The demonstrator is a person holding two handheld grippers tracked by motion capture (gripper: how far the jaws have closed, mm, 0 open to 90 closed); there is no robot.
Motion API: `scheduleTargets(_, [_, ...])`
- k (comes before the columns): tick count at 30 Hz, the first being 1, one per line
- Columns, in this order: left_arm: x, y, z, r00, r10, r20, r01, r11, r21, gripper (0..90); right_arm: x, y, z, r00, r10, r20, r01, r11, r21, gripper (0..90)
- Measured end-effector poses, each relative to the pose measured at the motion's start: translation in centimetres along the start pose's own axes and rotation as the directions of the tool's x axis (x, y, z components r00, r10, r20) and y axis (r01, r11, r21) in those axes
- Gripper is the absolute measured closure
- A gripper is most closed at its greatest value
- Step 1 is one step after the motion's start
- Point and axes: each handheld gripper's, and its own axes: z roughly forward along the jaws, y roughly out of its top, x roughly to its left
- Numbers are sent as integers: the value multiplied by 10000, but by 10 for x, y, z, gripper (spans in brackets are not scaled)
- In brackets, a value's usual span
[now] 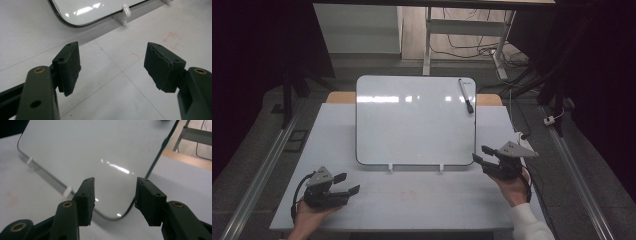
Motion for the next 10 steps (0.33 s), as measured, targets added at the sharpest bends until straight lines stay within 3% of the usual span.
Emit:
scheduleTargets(4, [1, 2, 3, 10000, 50, -15, -50, 10000, 23, 295, 1, -21, -6, 10000, -85, -27, 86, 9996, 253, 493])
scheduleTargets(10, [1, 2, 4, 9999, 121, -24, -121, 9999, 69, 284, 0, -29, -6, 9999, -86, -124, 90, 9995, 303, 490])
